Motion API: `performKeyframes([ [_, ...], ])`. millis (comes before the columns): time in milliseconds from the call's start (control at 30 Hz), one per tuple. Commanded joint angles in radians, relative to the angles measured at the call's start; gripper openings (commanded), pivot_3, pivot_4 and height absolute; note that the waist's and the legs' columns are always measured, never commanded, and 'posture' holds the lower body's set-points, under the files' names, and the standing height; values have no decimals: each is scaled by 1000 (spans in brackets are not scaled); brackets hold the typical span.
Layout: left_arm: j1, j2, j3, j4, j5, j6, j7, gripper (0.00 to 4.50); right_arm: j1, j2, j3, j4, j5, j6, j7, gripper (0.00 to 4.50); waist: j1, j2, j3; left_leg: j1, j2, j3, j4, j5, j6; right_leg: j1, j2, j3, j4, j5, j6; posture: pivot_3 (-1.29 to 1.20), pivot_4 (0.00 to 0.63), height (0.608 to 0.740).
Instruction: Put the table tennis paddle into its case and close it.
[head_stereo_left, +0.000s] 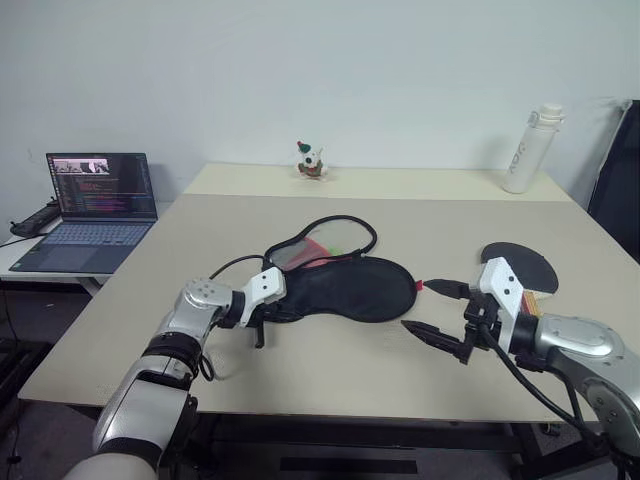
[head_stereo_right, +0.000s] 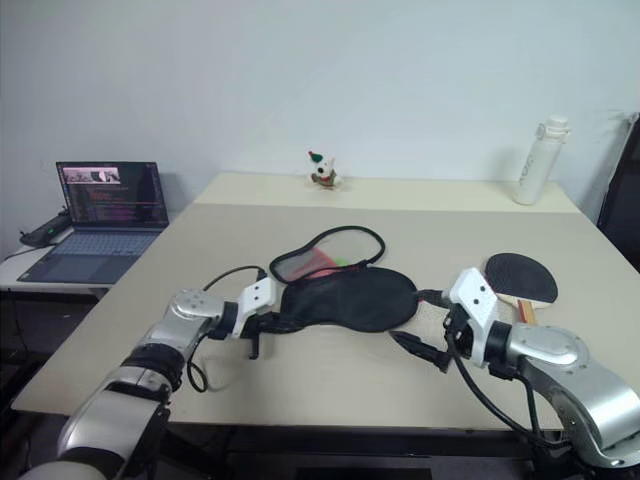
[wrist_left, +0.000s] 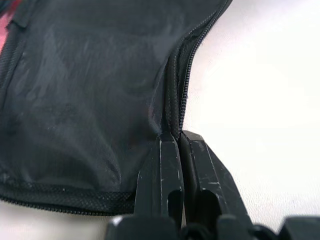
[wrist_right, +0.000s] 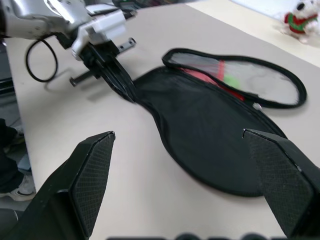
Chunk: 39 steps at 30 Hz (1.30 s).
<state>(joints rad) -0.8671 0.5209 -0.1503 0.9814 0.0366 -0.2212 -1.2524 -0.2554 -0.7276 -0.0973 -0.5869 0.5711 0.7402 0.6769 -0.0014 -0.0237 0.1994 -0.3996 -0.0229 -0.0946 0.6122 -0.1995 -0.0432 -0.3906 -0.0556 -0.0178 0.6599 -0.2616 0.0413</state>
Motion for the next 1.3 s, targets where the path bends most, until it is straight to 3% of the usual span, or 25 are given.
performKeyframes([
  [33, 43, -49, -5, -116, -32, 82, 2, 14, 1, -14, -34, -20, 1, -26, 6, 4500, 2, 0, 0, 0, 0, 0, 0, 0, 0, 0, 0, 0, 0, 0, 0, 0, 150, 740],
  [167, 126, -161, -33, -362, -62, 287, 60, 14, 21, -40, -70, -12, 3, -27, 12, 4500, 9, 0, 0, 0, 0, -1, 1, 0, 0, 1, -3, 0, -1, 0, 0, 0, 150, 740],
  [300, 150, -266, -59, -496, -71, 437, 126, 14, 41, -64, -101, -13, 7, -25, 20, 4500, 16, -1, 0, -2, -1, 0, 2, 0, 0, 2, -5, 1, -3, 1, 3, 0, 150, 740],
  [500, 77, -431, -89, -442, -41, 506, 295, 14, 48, -72, -122, -16, 0, -16, 4, 4500, 8, -1, 0, 0, -1, 1, 3, 0, 0, 2, -1, 1, -3, 2, 4, 0, 150, 740],
  [633, 57, -464, -86, -420, -45, 512, 336, 14, 51, -66, -128, -22, 6, 2, -25, 4500, 1, -1, 0, 0, -1, 1, 2, 0, 0, 1, 0, 1, -2, 2, 4, 0, 150, 740],
  [767, 85, -431, -77, -491, -79, 547, 301, 1115, 61, -46, -146, -15, 22, 39, -67, 4500, -6, -1, 0, 0, -1, 4, 1, 0, 0, 0, 0, 4, -3, 2, 4, 0, 150, 740],
  [900, 153, -329, -71, -626, -154, 614, 175, 2569, 58, -24, -130, 15, -9, 38, -107, 4500, -7, -1, 0, 0, 0, 4, 1, 0, 0, 0, 0, 4, -2, 2, 4, 0, 150, 740],
  [1100, 225, -147, 5, -783, -286, 683, 44, 2569, 3, 53, -92, 118, -18, 148, -227, 4500, -7, -1, 1, 1, 1, 4, 2, 0, 0, 0, 1, 4, -2, 3, 2, 0, 150, 740],
  [1300, 238, 22, 87, -818, -357, 695, -22, 2569, -120, 249, -35, 266, -44, 331, -410, 4500, -8, 0, 1, 1, 1, 4, 1, 0, 0, 0, 1, 5, -2, 4, 0, 0, 150, 740],
])
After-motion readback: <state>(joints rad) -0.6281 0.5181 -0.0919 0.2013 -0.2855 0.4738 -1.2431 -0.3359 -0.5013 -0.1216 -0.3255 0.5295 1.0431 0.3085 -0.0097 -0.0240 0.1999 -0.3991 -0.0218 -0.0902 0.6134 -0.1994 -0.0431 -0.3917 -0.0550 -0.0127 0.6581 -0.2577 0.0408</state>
